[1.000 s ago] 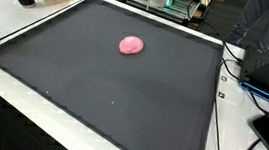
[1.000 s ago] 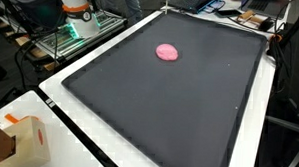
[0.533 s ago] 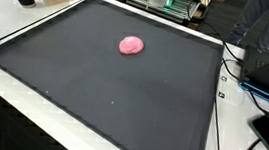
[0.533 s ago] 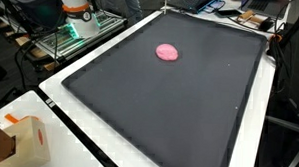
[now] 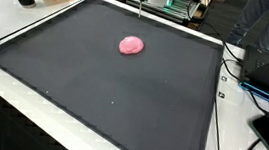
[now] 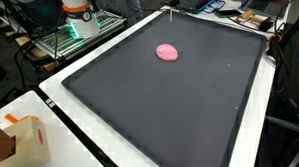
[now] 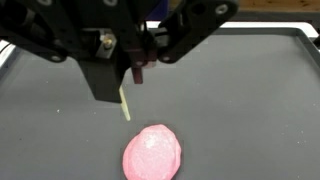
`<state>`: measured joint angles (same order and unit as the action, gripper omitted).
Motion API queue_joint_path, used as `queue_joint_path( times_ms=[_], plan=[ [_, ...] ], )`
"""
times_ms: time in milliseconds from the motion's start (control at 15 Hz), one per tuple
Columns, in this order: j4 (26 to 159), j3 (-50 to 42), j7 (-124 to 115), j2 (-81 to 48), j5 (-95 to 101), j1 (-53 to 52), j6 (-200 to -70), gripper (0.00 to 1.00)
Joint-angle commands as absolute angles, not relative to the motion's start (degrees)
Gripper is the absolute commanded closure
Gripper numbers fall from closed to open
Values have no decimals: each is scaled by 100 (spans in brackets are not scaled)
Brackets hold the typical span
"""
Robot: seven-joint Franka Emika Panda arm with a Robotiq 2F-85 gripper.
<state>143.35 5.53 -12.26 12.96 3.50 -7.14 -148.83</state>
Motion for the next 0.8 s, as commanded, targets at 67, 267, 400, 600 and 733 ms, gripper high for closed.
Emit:
queue_joint_path(
  times_ms=[67, 267, 400, 600, 733],
  plan=[
    [14542, 370, -425, 793, -295, -712, -15626, 94],
    [14546, 335, -20, 402, -666, -718, -15902, 94],
    [14514, 347, 224, 156, -868, -697, -16053, 94],
    [14470, 398, 530, -132, -1152, -649, -16171, 94],
    [14446, 424, 598, -278, -1175, -599, -16188, 94]
  ],
)
